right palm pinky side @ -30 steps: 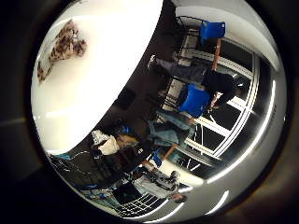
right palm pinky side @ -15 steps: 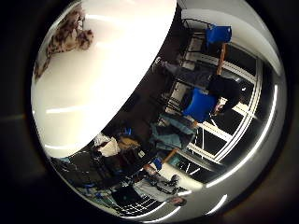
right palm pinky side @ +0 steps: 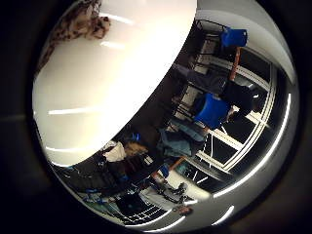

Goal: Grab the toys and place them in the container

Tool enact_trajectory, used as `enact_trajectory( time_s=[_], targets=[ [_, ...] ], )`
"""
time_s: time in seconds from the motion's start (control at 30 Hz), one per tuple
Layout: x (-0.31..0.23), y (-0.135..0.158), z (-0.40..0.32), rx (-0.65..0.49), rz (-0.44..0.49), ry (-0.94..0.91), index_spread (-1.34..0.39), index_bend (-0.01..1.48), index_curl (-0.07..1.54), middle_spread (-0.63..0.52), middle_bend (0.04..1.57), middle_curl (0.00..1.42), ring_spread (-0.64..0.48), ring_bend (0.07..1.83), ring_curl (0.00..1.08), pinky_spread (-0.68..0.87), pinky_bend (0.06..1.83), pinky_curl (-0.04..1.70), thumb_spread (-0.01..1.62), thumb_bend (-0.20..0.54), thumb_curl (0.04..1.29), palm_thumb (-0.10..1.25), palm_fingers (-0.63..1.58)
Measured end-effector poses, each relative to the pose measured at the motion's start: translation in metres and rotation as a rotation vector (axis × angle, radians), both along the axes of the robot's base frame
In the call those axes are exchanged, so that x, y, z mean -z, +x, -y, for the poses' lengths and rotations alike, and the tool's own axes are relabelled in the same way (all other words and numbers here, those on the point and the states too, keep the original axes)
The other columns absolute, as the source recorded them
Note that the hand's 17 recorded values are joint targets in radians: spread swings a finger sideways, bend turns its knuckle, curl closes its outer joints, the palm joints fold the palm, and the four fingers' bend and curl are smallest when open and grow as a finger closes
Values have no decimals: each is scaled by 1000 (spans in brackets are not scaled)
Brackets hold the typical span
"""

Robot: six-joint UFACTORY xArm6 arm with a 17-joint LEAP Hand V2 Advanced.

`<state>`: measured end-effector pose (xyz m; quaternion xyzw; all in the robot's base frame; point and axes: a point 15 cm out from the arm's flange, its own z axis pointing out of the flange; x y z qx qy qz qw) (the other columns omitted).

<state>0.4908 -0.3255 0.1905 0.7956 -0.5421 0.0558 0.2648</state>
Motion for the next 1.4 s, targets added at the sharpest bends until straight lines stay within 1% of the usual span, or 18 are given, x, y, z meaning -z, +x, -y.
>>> enact_trajectory(
  time_s=[0.13,0.23,0.3,0.33,0.37,0.4,0.43,0.47,0.5,0.53,0.57,0.63,0.7,0.83,0.97,1.07,1.23,1.4],
  targets=[
    [4,-3,1,11,-3,1,-360,179,300,-31,237,323,216,184,247,442,334,305,1032,-19,306,601,107],
    [6,0,0,5,10,2,-329,178,310,-110,322,354,182,203,243,449,272,287,1038,-18,311,644,236],
    [10,-2,0,9,13,4,-330,184,318,-175,406,383,95,257,250,441,212,265,1040,-19,311,657,400],
    [11,-2,1,10,17,5,-339,192,332,-225,472,415,-13,352,276,413,170,243,1041,-18,313,669,530],
    [11,-2,2,10,23,6,-347,207,350,-253,532,447,-93,433,304,368,161,232,1042,-20,313,672,636],
    [9,0,2,8,33,6,-362,205,361,-286,560,471,-185,563,343,243,178,216,1044,-19,313,679,739],
    [7,2,3,5,46,6,-391,177,364,-323,586,498,-264,694,382,29,297,231,1055,-14,312,693,962],
    [5,4,4,3,56,6,-416,197,396,-353,623,541,-315,798,442,-163,406,265,1071,-13,311,704,1099],
    [2,4,7,7,69,7,-438,220,435,-374,650,581,-342,867,488,-309,538,315,1094,-9,310,719,1178],
    [0,3,11,11,75,6,-463,262,478,-394,679,622,-356,921,523,-411,675,366,1118,-9,308,730,1195],
    [-2,2,13,16,78,6,-478,300,505,-399,692,644,-352,959,545,-427,778,407,1130,-6,307,743,1258],
    [-8,0,16,30,93,14,-513,444,629,-427,774,754,-348,1076,612,-453,1030,521,1183,-4,306,782,1179],
    [-14,-2,18,47,114,27,-526,561,735,-439,837,844,-340,1152,661,-411,1172,595,1228,-3,305,811,1125],
    [-34,-5,19,53,141,47,-513,768,930,-450,969,1016,-331,1247,759,-325,1318,711,1316,10,321,890,1016],
    [-51,-10,12,59,140,61,-486,870,1041,-436,1055,1125,-322,1297,833,-273,1387,791,1345,12,357,953,935],
    [-65,-23,6,78,116,78,-466,909,1088,-421,1098,1173,-315,1330,876,-246,1415,838,1350,-1,383,975,899],
    [-92,-52,-26,110,62,168,-437,953,1119,-397,1131,1208,-310,1350,920,-220,1429,894,1342,-6,420,995,869],
    [-139,-67,-70,66,52,206,-417,962,1127,-377,1146,1212,-306,1352,943,-209,1429,924,1335,-8,439,995,864]
  ],
)
